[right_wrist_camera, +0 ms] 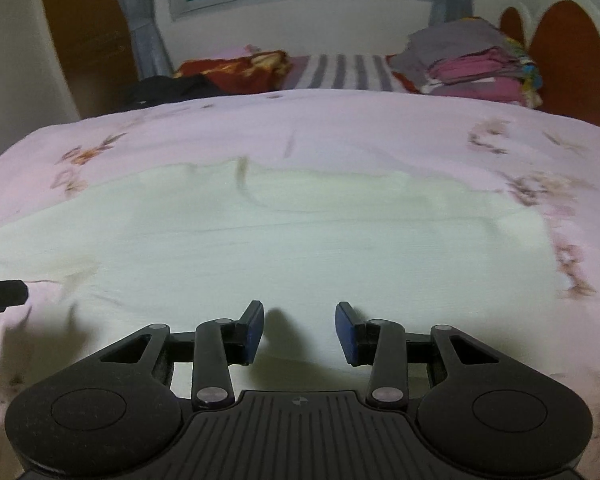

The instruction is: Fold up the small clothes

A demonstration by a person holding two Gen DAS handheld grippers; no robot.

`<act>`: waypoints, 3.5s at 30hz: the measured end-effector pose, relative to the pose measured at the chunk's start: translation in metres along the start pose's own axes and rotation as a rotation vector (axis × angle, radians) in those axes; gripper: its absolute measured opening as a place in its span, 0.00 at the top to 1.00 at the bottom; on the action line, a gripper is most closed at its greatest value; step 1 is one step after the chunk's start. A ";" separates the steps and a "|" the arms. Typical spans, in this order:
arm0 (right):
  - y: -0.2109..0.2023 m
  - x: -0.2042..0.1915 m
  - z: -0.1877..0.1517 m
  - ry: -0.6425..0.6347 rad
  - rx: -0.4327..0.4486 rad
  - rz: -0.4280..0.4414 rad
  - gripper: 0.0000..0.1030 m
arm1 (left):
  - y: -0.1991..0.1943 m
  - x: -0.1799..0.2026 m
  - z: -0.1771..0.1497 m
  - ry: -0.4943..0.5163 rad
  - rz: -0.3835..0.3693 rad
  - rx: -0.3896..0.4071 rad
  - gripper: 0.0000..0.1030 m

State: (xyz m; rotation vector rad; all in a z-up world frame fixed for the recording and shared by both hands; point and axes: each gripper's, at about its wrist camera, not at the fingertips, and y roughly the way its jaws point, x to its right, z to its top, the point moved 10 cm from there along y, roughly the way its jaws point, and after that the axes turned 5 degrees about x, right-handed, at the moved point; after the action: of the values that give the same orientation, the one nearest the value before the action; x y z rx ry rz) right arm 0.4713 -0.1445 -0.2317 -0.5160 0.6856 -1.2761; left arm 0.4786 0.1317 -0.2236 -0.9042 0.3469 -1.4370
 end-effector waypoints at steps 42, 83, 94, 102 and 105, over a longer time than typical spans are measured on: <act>0.036 -0.071 0.016 -0.005 0.059 0.039 0.62 | -0.010 -0.004 0.117 -0.171 -0.212 0.307 0.97; -0.003 -0.058 -0.023 -0.232 0.100 0.035 0.61 | 0.064 0.079 -0.018 0.230 -0.027 0.067 0.42; -0.011 -0.034 0.017 -0.065 0.168 0.030 0.95 | 0.078 0.077 -0.002 0.248 0.036 0.126 0.42; -0.027 0.054 0.019 0.166 0.132 -0.026 0.96 | 0.077 0.078 0.002 0.250 0.026 0.158 0.60; -0.026 0.074 0.009 0.227 0.102 -0.030 0.95 | 0.077 0.080 0.003 0.252 0.005 0.167 0.82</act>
State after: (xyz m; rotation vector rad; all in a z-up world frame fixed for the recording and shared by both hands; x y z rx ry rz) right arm 0.4706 -0.2227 -0.2205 -0.3016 0.7991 -1.4030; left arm 0.5469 0.0484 -0.2518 -0.5887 0.4094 -1.5548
